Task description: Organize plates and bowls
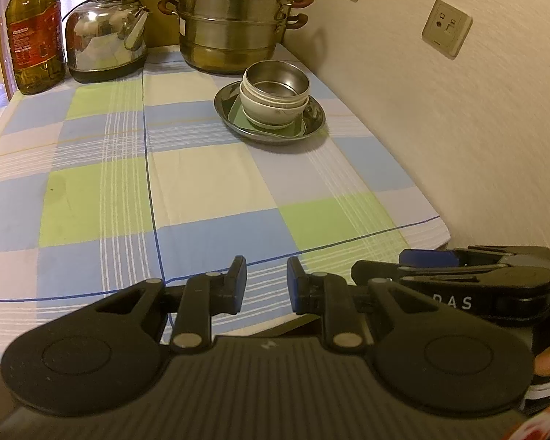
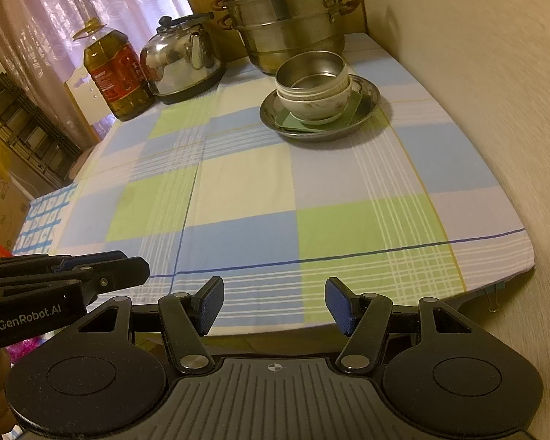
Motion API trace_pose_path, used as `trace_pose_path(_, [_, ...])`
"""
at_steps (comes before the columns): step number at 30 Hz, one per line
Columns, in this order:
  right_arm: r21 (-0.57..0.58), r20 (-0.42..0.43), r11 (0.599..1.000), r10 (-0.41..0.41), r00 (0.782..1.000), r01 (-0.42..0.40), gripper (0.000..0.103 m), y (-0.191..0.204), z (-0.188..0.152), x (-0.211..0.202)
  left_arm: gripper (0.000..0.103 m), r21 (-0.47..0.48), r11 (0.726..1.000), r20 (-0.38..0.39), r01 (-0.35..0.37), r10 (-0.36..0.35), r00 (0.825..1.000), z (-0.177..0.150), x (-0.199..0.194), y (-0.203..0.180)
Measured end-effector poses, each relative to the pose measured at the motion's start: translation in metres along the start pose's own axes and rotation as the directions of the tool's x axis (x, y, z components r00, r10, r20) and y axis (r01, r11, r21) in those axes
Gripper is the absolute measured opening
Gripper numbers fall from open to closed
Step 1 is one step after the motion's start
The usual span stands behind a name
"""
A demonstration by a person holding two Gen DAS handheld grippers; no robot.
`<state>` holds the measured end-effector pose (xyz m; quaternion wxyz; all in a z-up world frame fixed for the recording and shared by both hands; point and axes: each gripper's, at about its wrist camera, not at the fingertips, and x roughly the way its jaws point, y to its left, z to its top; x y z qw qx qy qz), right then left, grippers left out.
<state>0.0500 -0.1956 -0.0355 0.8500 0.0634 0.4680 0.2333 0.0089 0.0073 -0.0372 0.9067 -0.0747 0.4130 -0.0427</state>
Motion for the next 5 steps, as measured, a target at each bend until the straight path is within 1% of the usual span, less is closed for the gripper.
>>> trace_pose_path(5, [-0.001, 0.0, 1.0, 0.001, 1.0, -0.001, 0.061, -0.0024, 0.0013, 0.0003, 0.022, -0.006, 1.0, -0.003, 0.0, 0.0, 1.0, 0.0011, 0.0012, 0.0012])
